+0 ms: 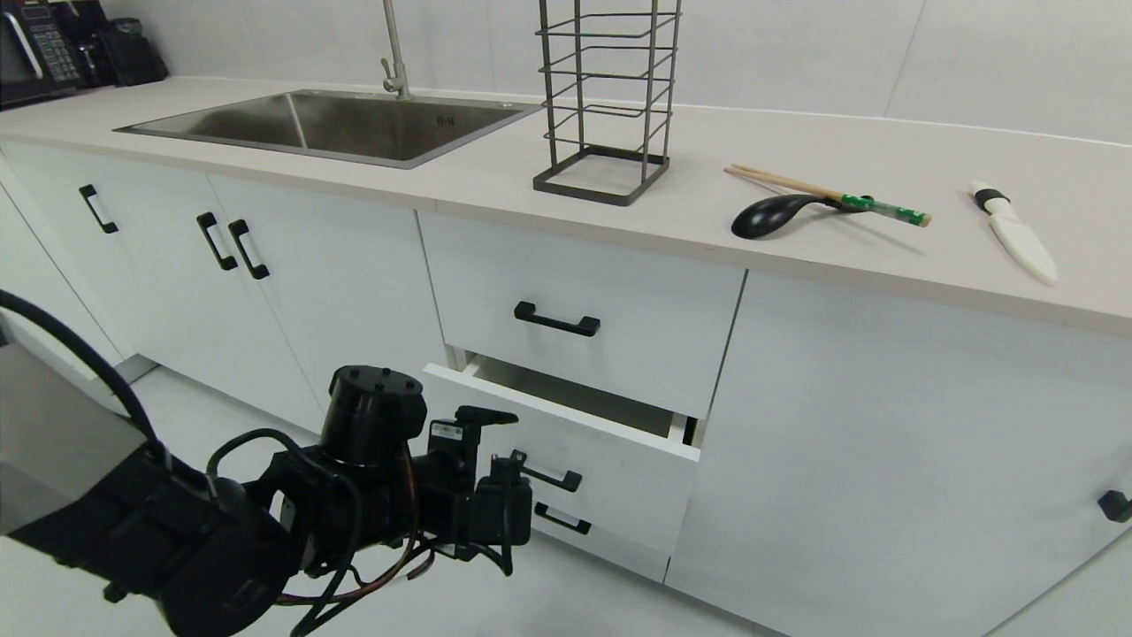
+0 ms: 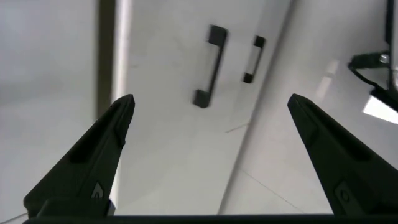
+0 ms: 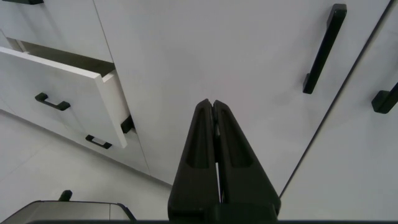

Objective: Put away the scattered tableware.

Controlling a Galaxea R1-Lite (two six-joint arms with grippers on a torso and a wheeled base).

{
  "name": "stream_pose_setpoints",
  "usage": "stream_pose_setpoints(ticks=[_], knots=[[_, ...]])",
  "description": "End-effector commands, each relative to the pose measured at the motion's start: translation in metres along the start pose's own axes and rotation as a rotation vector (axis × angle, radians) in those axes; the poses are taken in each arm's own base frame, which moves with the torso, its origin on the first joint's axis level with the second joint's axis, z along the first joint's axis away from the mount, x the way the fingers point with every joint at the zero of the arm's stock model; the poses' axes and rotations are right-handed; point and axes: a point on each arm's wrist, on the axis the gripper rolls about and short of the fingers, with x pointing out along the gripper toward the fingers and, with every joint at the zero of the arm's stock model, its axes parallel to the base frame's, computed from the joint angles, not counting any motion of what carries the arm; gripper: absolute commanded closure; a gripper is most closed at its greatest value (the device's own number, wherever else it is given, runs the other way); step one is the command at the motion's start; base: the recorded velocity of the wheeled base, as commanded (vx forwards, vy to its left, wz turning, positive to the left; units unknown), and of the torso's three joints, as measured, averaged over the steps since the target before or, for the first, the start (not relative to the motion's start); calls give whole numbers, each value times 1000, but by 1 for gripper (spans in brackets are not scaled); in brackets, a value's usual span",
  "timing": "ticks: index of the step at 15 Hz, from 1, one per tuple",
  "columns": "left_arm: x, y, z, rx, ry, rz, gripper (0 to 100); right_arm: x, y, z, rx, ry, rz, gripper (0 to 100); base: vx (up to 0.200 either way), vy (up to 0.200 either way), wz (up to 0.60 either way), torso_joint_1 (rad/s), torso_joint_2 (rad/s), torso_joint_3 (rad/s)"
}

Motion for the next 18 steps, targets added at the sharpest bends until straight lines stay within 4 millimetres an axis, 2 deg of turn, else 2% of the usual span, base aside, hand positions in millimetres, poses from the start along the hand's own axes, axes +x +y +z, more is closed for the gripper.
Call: stream_pose_setpoints(ticks=[1, 4, 6, 9, 18], knots=[[5, 13, 2, 3, -11, 40, 0, 0, 0, 0, 0, 1, 0, 100, 0, 0, 0, 0, 0, 0], [43, 7, -7, -7, 5, -13, 0, 0, 0, 0, 0, 1, 0, 100, 0, 0, 0, 0, 0, 0], [57, 9, -23, -30, 38, -12, 0, 0, 0, 0, 0, 1, 0, 100, 0, 0, 0, 0, 0, 0], [69, 15, -42, -52, 76, 2, 0, 0, 0, 0, 0, 0, 0, 100, 0, 0, 0, 0, 0, 0], [95, 25, -49, -44, 68, 49, 0, 0, 0, 0, 0, 0, 0, 100, 0, 0, 0, 0, 0, 0]])
